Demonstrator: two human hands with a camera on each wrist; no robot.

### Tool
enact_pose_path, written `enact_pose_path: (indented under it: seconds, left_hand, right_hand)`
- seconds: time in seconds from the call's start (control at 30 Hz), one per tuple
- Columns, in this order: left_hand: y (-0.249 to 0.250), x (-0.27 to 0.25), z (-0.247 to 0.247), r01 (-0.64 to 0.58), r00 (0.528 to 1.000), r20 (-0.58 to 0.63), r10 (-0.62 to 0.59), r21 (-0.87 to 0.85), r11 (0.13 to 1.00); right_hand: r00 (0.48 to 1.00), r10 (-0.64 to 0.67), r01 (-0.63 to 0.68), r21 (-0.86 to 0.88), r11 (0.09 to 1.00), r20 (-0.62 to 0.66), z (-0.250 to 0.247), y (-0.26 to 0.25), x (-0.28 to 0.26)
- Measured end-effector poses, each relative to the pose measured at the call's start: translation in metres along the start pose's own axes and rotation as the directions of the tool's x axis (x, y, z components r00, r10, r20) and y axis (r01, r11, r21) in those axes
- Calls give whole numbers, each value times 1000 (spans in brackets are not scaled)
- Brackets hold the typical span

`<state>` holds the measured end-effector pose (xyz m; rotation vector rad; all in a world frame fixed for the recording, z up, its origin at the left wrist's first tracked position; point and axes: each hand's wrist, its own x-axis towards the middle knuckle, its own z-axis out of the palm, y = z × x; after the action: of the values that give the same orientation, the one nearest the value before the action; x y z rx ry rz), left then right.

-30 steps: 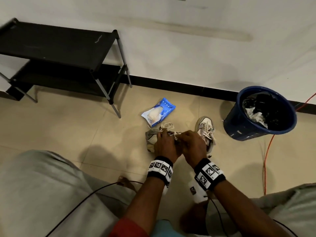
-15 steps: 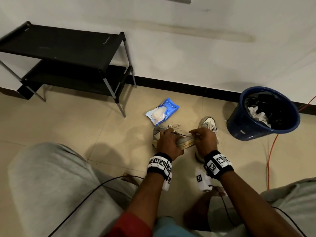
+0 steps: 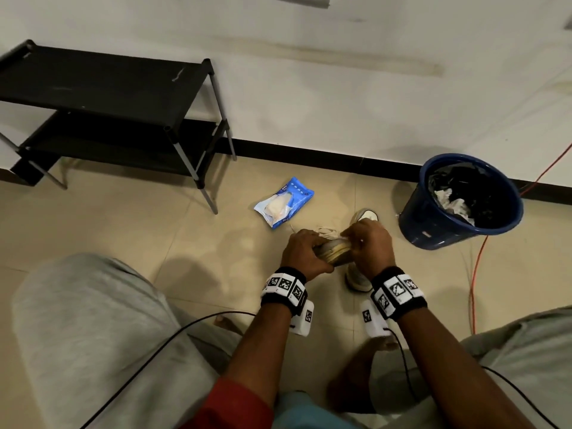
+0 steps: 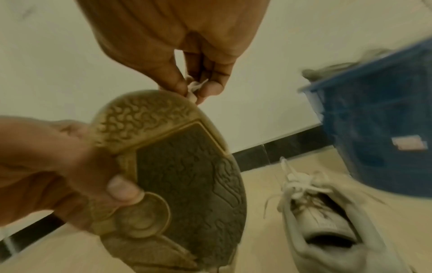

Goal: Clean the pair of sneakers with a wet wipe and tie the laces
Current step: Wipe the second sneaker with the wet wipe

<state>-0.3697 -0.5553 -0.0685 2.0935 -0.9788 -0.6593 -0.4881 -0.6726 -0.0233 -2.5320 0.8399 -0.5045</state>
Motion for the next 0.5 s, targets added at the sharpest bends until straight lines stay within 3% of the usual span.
enact_pose_path:
  seconds: [0.1, 0.17, 0.4, 0.5]
  left_hand:
    - [-4, 2, 0, 55, 998, -5, -55, -28, 998]
    - [-4, 2, -1, 54, 998, -6, -55, -40, 998]
    - [-4, 3, -7, 25, 999, 24, -25, -16, 1000]
    - [-5, 5, -6, 40, 999, 29, -40, -7, 999]
  right_hand:
    - [967, -235, 238, -17, 971, 97, -3, -27, -12]
    - [945, -301, 308, -35, 951, 128, 2, -29, -20]
    - [990, -137, 139, -104, 985, 24, -8, -1, -7]
    - [958, -278, 284, -72, 956, 75, 6, -22, -20]
